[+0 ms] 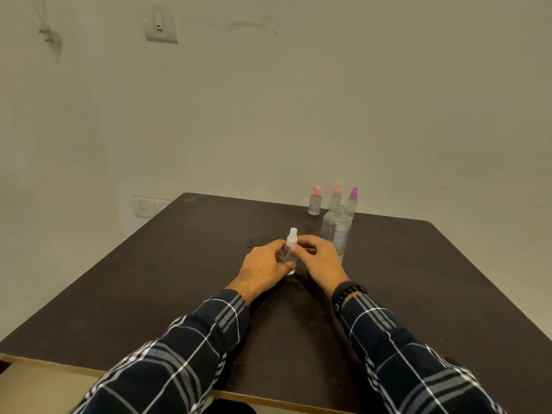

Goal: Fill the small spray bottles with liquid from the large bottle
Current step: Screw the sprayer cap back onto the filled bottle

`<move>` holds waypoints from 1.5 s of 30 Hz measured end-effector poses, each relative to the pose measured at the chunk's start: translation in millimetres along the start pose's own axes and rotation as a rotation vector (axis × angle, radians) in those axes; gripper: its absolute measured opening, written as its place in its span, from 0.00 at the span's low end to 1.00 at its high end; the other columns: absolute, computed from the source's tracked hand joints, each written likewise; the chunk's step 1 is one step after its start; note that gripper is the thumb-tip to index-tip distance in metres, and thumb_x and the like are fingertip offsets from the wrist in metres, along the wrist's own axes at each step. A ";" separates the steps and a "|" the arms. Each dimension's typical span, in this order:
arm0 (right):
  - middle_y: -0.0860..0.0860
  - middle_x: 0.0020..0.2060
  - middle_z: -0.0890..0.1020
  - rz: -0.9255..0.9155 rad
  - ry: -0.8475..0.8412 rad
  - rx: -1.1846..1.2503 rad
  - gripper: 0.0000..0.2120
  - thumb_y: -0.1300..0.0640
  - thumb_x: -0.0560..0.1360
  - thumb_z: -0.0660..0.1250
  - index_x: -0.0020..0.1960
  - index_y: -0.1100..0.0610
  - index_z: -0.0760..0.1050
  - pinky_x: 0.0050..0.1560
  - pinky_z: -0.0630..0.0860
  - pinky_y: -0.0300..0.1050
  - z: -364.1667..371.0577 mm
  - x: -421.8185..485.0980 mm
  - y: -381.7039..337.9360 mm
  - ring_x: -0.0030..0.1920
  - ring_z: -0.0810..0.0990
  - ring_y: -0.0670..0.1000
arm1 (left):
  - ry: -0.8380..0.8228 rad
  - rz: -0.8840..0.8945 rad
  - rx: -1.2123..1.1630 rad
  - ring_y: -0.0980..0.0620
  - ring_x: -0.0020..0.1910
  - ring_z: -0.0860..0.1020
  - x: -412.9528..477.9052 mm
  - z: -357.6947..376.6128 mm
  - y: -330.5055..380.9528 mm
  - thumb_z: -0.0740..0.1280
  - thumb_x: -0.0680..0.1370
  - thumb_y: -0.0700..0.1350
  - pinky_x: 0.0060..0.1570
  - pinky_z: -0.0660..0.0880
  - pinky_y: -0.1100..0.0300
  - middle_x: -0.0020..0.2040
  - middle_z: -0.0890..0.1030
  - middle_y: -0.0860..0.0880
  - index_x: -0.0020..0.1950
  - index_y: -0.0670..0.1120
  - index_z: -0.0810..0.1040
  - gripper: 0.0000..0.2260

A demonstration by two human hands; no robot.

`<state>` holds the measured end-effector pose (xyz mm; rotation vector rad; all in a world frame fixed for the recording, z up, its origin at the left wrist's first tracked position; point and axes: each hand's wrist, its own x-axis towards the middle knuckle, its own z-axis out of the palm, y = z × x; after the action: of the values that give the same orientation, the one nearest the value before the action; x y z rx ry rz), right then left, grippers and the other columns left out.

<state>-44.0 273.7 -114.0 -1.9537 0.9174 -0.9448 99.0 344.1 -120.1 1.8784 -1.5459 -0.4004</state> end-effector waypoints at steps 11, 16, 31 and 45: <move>0.46 0.60 0.80 0.004 -0.043 0.003 0.16 0.54 0.82 0.65 0.69 0.52 0.76 0.63 0.73 0.39 3.1 2.0 -15.3 0.59 0.78 0.42 | -0.015 -0.021 0.032 0.52 0.59 0.79 -1.0 -1.1 2.4 0.70 0.78 0.55 0.61 0.76 0.53 0.61 0.80 0.52 0.69 0.54 0.72 0.21; 0.47 0.42 0.79 0.068 0.103 -0.041 0.08 0.51 0.75 0.74 0.49 0.53 0.76 0.45 0.72 0.38 11.9 5.9 -19.7 0.42 0.77 0.43 | -0.029 -0.032 0.024 0.51 0.62 0.78 -2.9 -4.4 4.6 0.69 0.78 0.53 0.64 0.74 0.51 0.64 0.79 0.51 0.71 0.54 0.71 0.22; 0.48 0.46 0.81 0.106 0.095 0.005 0.13 0.49 0.74 0.75 0.51 0.54 0.76 0.46 0.75 0.39 11.4 -0.9 -16.5 0.48 0.80 0.47 | -0.035 -0.037 0.035 0.52 0.60 0.78 -3.2 -3.8 4.9 0.69 0.79 0.54 0.62 0.75 0.53 0.62 0.80 0.52 0.69 0.54 0.73 0.19; 0.48 0.47 0.82 0.113 0.088 0.056 0.11 0.50 0.74 0.74 0.51 0.54 0.77 0.49 0.77 0.41 14.3 1.7 -12.7 0.49 0.81 0.48 | -0.032 -0.039 0.046 0.52 0.60 0.78 -2.7 -3.7 4.9 0.69 0.79 0.52 0.63 0.75 0.52 0.62 0.80 0.52 0.71 0.54 0.71 0.20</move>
<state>-27.7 282.6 -108.9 -1.8050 1.0295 -0.9870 97.0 347.3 -114.6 1.9486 -1.5540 -0.4178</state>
